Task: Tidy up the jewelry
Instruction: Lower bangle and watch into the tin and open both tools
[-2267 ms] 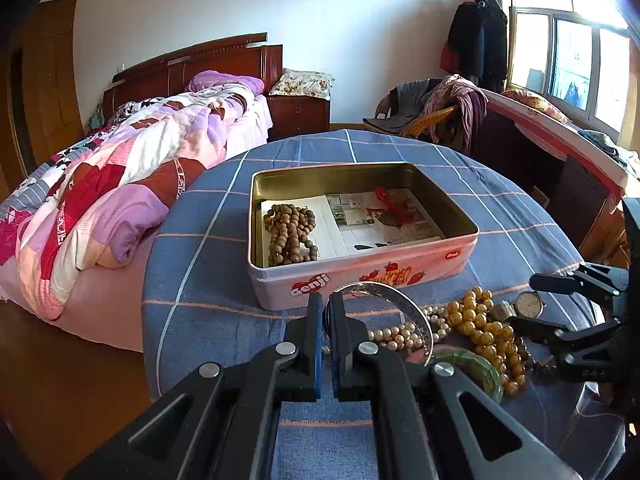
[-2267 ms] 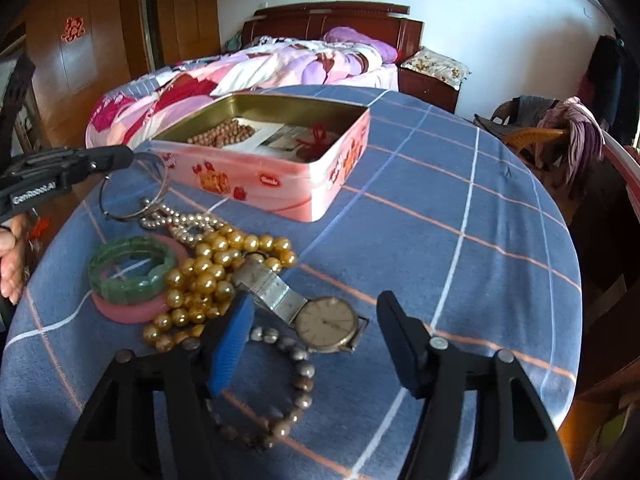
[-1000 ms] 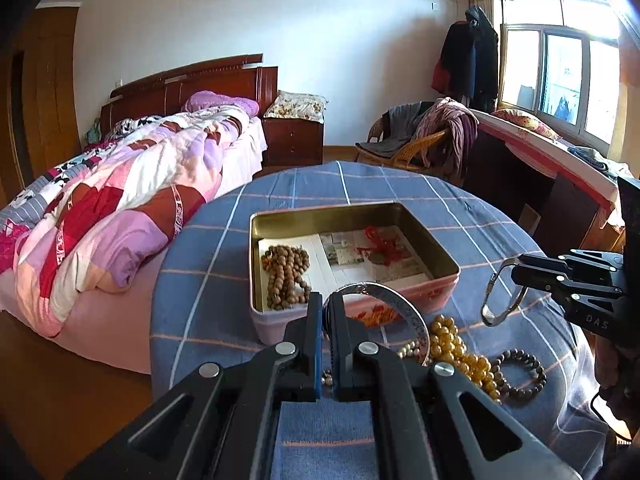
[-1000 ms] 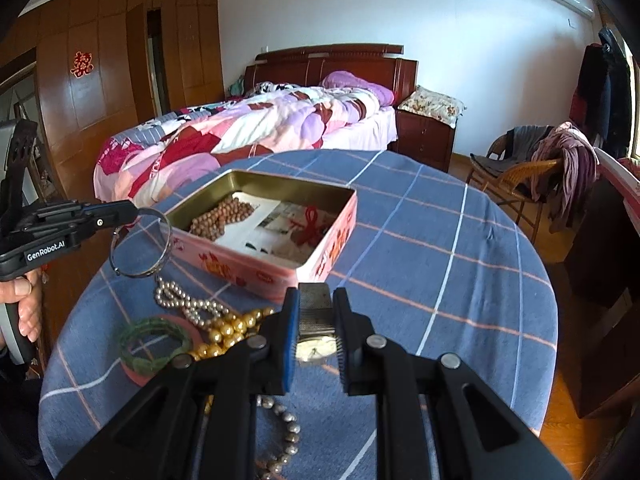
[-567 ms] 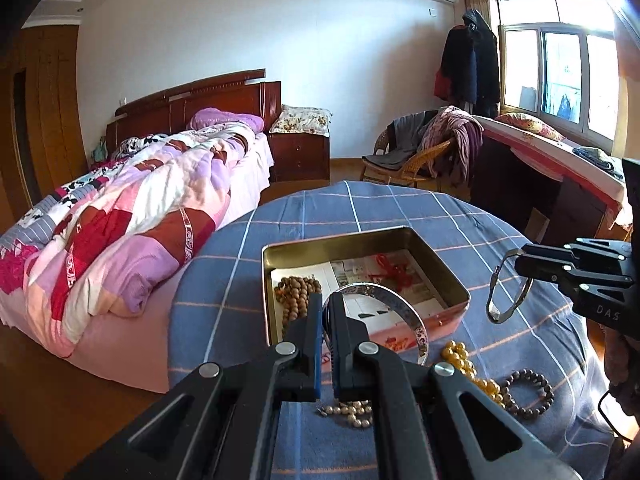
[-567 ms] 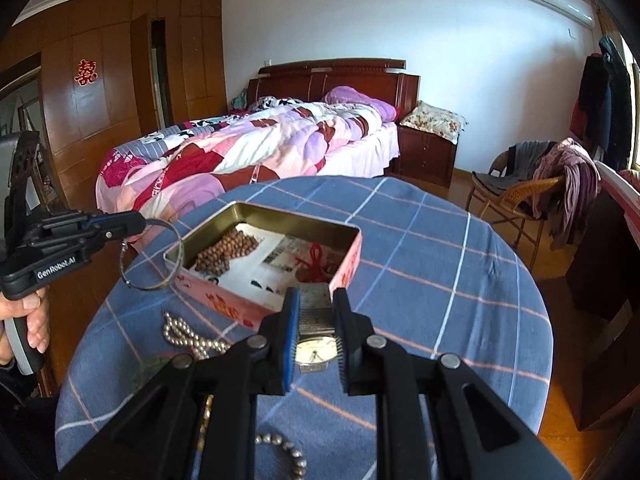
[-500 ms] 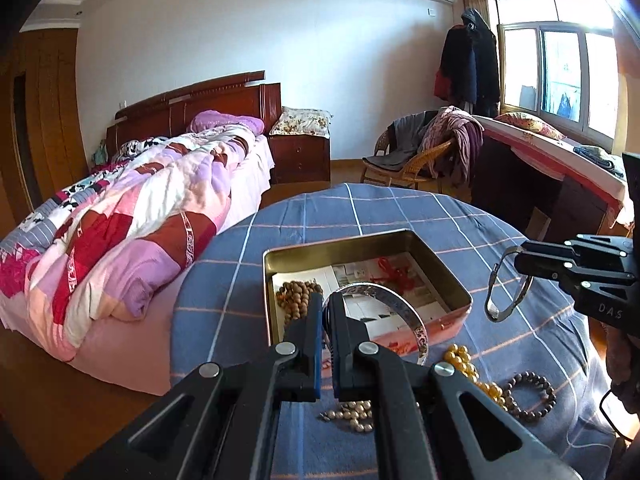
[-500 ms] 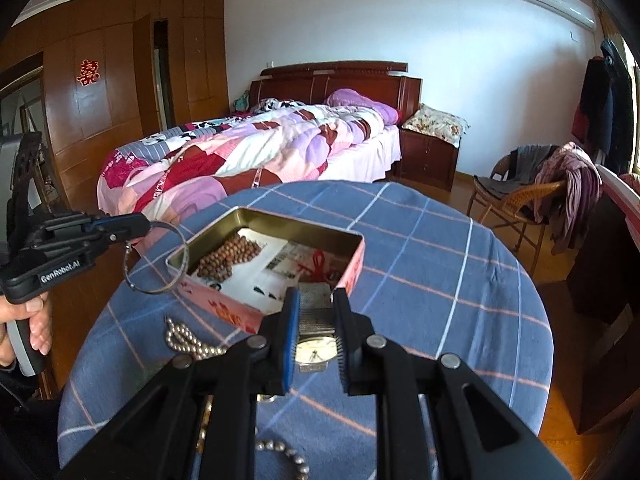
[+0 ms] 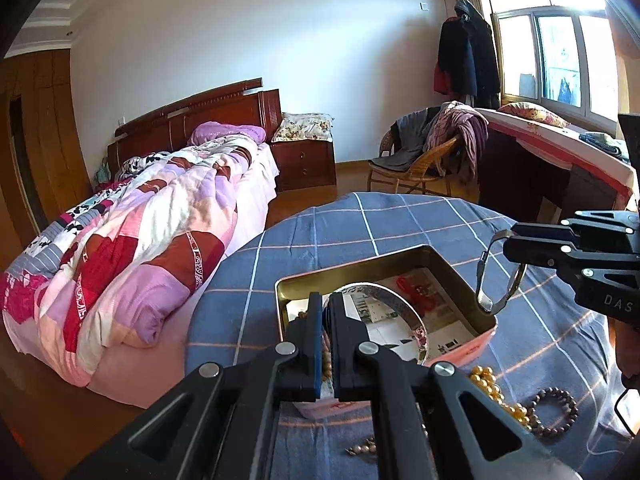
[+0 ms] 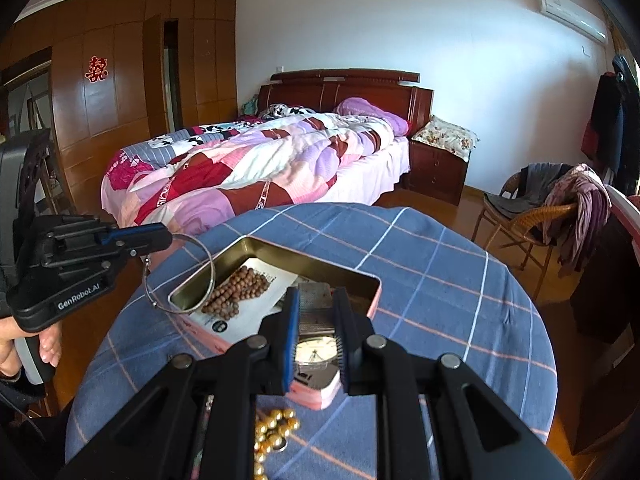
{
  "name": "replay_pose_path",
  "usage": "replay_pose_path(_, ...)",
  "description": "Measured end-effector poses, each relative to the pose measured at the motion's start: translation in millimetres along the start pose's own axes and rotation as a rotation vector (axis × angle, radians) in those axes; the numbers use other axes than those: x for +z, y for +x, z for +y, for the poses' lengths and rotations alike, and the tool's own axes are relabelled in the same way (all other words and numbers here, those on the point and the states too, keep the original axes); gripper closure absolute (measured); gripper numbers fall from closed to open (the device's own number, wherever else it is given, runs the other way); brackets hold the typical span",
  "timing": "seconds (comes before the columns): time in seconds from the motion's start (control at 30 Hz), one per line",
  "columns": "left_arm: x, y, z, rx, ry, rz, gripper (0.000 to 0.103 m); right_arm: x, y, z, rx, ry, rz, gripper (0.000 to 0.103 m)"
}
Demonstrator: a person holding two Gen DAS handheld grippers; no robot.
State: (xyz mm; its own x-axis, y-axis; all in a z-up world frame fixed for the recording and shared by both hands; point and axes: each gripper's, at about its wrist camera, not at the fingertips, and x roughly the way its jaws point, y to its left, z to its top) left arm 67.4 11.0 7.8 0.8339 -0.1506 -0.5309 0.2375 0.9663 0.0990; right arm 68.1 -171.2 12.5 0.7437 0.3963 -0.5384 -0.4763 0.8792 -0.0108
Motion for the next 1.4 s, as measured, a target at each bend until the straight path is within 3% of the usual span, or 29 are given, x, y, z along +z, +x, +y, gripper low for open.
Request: replay_pose_path(1.4,5.1,87.8,7.5,0.041,0.046,0.135,0.101,12.6,84.8,-4.1,-0.036,-0.028,0.184,0.084)
